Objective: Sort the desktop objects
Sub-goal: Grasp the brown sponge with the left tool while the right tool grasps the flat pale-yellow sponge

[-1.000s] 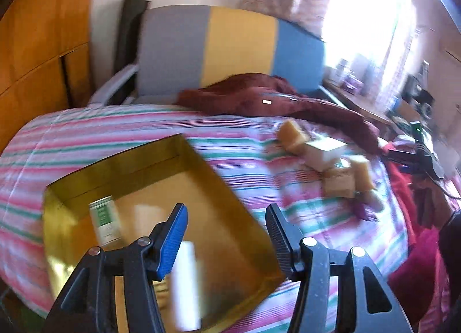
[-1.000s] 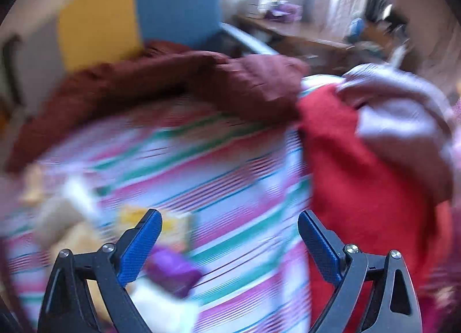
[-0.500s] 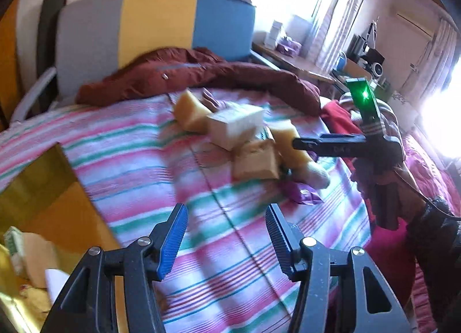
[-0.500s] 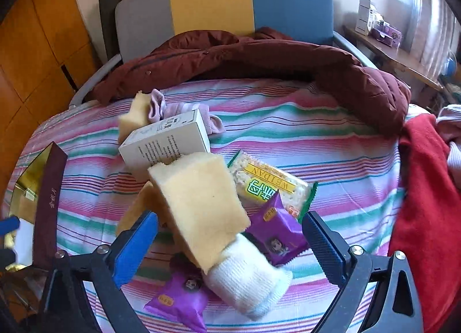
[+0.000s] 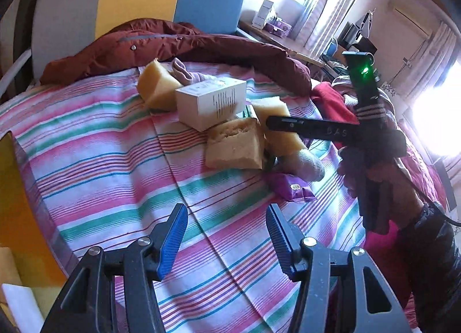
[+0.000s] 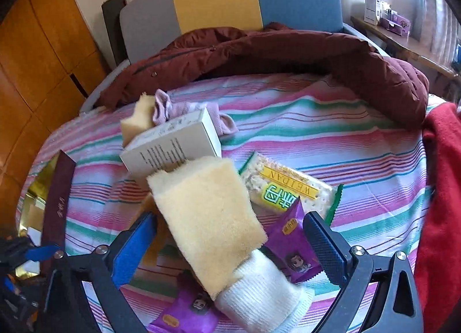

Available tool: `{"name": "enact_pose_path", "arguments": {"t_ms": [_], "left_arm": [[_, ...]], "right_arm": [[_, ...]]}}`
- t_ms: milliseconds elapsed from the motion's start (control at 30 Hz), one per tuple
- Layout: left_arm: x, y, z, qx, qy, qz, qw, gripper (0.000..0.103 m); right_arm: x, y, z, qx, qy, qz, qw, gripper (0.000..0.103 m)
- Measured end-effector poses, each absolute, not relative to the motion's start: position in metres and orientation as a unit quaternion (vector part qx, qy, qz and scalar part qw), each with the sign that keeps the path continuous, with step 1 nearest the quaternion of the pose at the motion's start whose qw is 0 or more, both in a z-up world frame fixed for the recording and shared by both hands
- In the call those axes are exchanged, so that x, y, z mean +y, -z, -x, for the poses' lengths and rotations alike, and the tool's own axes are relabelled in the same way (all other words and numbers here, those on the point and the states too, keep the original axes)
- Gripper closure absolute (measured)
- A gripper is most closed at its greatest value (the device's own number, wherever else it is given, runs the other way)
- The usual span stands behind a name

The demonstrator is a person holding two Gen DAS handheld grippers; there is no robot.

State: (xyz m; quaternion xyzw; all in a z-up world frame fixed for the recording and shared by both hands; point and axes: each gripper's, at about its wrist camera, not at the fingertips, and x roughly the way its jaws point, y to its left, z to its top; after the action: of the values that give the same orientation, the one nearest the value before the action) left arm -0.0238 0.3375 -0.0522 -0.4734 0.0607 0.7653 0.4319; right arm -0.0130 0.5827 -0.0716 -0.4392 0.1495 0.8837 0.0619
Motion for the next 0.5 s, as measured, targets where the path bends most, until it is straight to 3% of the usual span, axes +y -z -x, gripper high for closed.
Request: {"name": "enact_pose_path", "arguments": {"t_ms": [267,500], "left_arm": [[0.356,0.062,0.034,0.05,-0.755,0.477,0.448,0.045],[0.373,0.069,0.047,0.042,-0.74,0.497,0.451,0.045]], "right_arm": [[0.583,0.07,0.017,0.152,-0.888,0.429,0.062,0.003],[0.578,0.073,0.021,0.135,-0.886,0.44,0.055,0.025]]}}
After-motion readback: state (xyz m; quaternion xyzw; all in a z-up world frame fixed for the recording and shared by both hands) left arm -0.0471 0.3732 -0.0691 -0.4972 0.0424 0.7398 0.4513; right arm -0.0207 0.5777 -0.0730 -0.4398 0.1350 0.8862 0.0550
